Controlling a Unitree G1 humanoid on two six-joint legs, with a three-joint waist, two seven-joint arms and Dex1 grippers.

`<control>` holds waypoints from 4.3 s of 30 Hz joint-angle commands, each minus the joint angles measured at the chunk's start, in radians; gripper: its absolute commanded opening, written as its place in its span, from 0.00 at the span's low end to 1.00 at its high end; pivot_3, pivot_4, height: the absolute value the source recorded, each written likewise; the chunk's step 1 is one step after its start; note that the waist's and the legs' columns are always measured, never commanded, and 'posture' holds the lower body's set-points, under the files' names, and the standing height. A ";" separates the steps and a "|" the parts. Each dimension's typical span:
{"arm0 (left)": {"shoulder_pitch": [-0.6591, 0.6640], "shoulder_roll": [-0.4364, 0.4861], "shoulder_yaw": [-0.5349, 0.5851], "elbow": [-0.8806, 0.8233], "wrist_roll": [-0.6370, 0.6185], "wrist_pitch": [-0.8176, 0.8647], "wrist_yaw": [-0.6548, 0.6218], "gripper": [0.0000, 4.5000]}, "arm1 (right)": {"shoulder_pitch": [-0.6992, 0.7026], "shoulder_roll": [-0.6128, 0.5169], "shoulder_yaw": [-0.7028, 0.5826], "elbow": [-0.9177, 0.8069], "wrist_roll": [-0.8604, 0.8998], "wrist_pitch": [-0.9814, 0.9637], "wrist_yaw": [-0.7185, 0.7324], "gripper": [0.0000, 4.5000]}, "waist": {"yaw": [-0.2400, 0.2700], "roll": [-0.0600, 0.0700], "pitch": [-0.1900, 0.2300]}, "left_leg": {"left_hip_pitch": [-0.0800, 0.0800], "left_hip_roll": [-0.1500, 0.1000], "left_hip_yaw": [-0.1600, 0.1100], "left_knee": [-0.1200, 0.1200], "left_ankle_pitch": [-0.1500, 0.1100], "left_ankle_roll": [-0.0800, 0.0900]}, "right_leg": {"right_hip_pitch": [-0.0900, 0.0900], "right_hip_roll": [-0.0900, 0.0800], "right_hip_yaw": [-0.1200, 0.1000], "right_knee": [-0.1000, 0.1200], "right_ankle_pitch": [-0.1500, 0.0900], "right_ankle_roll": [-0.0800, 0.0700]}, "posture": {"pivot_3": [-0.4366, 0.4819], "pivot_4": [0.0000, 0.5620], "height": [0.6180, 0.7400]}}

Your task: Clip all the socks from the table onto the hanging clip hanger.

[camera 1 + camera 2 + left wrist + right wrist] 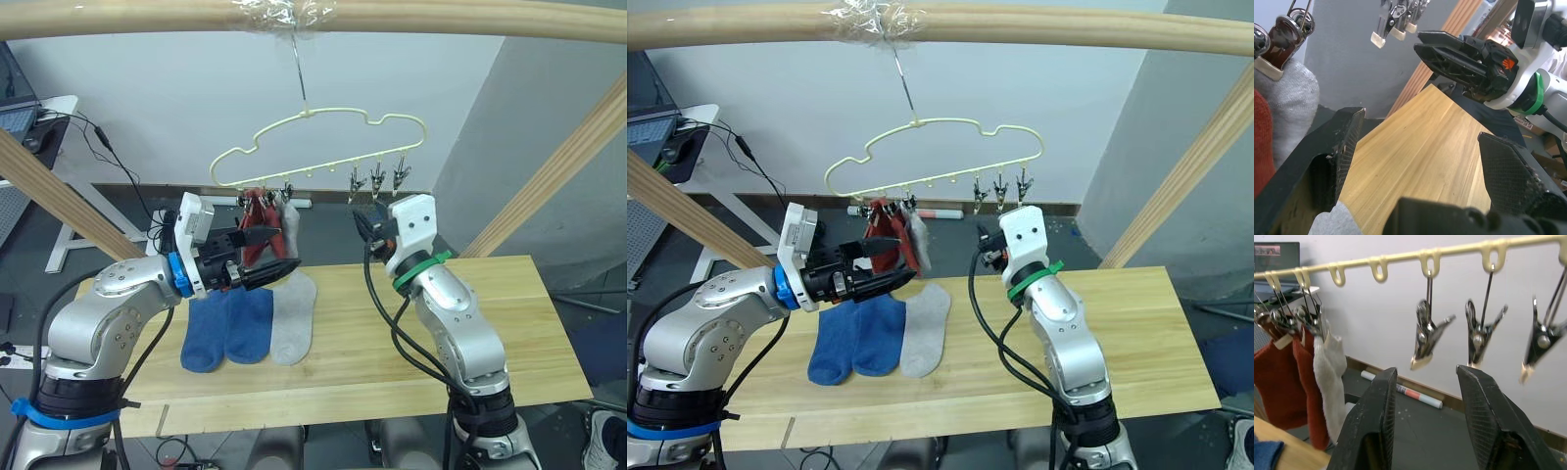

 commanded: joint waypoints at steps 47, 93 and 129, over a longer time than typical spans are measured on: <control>-0.031 -0.053 0.059 -0.155 -0.169 0.085 0.092 0.94 | -0.282 0.130 -0.065 0.291 0.084 -0.077 -0.114 0.42 | -0.002 0.000 0.000 | 0.001 0.001 0.002 0.004 0.000 0.000 | -0.001 0.000 0.000 0.007 0.000 0.000 | 0.63 0.41 1.00; -0.107 -0.061 -0.299 0.381 0.474 -0.412 -0.042 0.97 | -0.274 -0.029 -0.130 0.242 0.196 0.057 0.012 0.00 | 0.005 0.000 0.000 | 0.001 0.000 0.005 0.004 0.001 0.000 | -0.001 0.001 -0.001 0.007 0.000 0.000 | 0.60 0.43 1.00; -0.155 -0.331 -0.321 0.843 0.622 -0.791 -0.150 0.00 | -0.263 -0.092 -0.180 0.193 0.231 0.199 -0.020 0.00 | -0.017 0.004 -0.013 | 0.001 -0.003 0.001 0.006 0.005 0.007 | 0.000 -0.002 -0.001 0.009 0.006 0.001 | 0.52 0.39 1.00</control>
